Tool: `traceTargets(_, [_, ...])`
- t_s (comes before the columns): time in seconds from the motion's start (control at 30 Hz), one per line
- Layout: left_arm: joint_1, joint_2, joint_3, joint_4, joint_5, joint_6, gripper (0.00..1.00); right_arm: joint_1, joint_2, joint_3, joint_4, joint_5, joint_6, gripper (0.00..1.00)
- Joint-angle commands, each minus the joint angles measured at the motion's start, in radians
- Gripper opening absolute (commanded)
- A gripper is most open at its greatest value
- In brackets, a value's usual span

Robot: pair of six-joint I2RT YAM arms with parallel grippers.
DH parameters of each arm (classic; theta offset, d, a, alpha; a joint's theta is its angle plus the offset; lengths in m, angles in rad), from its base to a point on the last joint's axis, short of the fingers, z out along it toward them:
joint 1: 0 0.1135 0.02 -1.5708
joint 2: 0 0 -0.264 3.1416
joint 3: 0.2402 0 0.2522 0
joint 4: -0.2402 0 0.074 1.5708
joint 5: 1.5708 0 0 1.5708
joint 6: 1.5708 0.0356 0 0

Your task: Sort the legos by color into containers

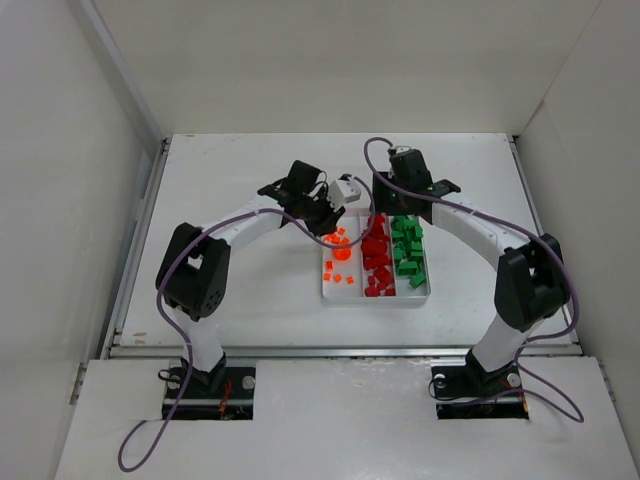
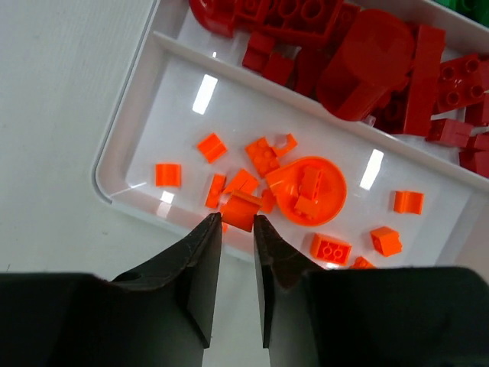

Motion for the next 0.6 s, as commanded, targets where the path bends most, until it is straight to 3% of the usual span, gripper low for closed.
traceTargets(0.0, [-0.027,0.017,0.049,-0.005,0.019,-0.026,0.21,-0.014,-0.073,-0.016,0.045,0.001,0.014,0.61])
traceTargets(0.1, [-0.036,0.017,0.06,0.013,0.008,-0.026,0.32,-0.023,-0.082,-0.025,0.045,0.01,0.014,0.61])
traceTargets(0.27, [-0.036,0.017,0.06,0.022,-0.059,-0.072,0.6,-0.032,-0.111,-0.025,0.036,0.028,0.014,0.65])
traceTargets(0.43, [-0.015,0.017,0.103,0.013,-0.191,-0.144,0.63,-0.09,-0.16,-0.025,0.008,0.087,0.023,0.75])
traceTargets(0.57, [0.101,-0.015,0.172,0.002,-0.248,-0.269,0.63,-0.169,-0.223,-0.025,-0.016,0.186,0.023,0.92])
